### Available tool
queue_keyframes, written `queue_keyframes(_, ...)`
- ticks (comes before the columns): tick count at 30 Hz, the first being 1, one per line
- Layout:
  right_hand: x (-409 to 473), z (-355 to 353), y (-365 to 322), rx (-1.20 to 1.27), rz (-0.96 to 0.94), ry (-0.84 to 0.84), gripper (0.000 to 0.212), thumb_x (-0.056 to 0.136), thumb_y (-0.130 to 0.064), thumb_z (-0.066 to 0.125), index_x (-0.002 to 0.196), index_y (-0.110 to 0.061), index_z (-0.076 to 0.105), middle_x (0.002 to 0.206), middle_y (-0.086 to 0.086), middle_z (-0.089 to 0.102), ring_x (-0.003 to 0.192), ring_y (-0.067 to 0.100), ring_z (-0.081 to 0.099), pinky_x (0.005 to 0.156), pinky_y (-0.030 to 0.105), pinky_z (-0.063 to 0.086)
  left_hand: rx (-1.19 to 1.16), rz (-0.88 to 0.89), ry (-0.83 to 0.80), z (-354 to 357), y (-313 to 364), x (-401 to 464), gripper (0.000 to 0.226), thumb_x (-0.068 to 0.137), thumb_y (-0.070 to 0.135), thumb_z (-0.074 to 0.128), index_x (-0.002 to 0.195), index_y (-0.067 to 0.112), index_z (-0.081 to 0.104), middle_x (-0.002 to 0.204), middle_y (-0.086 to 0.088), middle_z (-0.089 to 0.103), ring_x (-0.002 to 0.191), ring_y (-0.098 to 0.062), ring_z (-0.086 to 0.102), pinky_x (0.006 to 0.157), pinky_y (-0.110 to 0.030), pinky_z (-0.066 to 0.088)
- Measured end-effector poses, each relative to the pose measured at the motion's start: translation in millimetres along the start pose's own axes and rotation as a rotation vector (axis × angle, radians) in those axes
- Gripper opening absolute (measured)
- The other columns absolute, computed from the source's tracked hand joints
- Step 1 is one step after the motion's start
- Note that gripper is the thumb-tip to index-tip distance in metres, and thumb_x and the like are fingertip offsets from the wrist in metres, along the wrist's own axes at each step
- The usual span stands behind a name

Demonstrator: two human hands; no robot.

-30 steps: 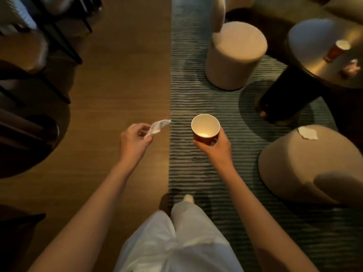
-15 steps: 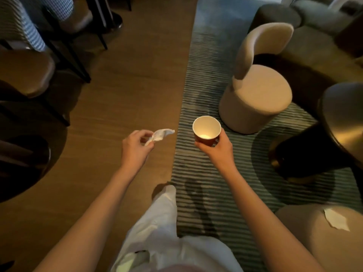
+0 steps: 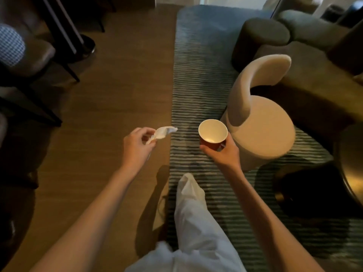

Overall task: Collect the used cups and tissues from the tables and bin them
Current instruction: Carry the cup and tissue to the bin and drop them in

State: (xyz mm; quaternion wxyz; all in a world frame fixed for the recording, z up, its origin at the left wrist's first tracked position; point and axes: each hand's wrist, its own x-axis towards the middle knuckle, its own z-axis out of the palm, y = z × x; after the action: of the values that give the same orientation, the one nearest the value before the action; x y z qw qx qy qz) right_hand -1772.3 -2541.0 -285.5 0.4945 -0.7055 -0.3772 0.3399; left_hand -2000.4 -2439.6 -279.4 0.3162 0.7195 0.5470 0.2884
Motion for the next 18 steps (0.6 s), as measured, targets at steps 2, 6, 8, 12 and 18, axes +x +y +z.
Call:
queue_keyframes(2,66,-6,-12,0.043,0.012,0.009,0.068,0.069,-0.024,0.084,0.122,-0.037,0.044,0.112,-0.022,0.056,0.106,-0.002,0.054,0.091,0.018,0.042,-0.019,-0.029,-0.004,15,12,66,0.025,0.074,0.009,0.076,0.096,0.020,0.071,0.092,0.008,0.064,0.074,0.004,0.055,0.064,-0.008,0.040)
queue_keyframes(6,186,-16,-40,0.056,0.004,0.053,0.068,0.071,-0.021,0.083,0.128,-0.028,0.046,0.121,-0.007,0.059,0.113,0.008,0.055,0.095,0.024,0.045,-0.026,-0.057,-0.031,35,39,185,0.028,0.074,0.005,0.075,0.098,0.019,0.071,0.092,0.007,0.064,0.073,0.007,0.055,0.061,-0.003,0.038)
queue_keyframes(8,242,-12,-53,0.026,-0.012,0.052,0.068,0.070,-0.021,0.083,0.128,-0.028,0.048,0.120,-0.007,0.061,0.112,0.008,0.056,0.092,0.020,0.046,-0.032,-0.046,-0.023,39,46,237,0.030,0.073,0.005,0.075,0.098,0.021,0.071,0.092,0.010,0.063,0.073,0.007,0.056,0.061,-0.002,0.040)
queue_keyframes(12,346,13,-69,0.010,-0.014,0.020,0.066,0.067,-0.024,0.085,0.124,-0.031,0.052,0.113,-0.014,0.064,0.105,-0.003,0.059,0.084,0.010,0.047,-0.063,-0.088,0.011,44,39,330,0.028,0.074,0.009,0.076,0.096,0.024,0.070,0.090,0.012,0.062,0.073,0.006,0.056,0.059,-0.001,0.041)
queue_keyframes(18,525,74,-85,-0.049,-0.055,0.048,0.064,0.065,-0.020,0.086,0.120,-0.030,0.054,0.111,-0.009,0.065,0.103,0.005,0.061,0.086,0.018,0.049,-0.079,-0.036,0.022,58,3,516,0.026,0.073,0.007,0.077,0.094,0.022,0.070,0.091,0.007,0.064,0.073,0.001,0.058,0.063,-0.004,0.042)
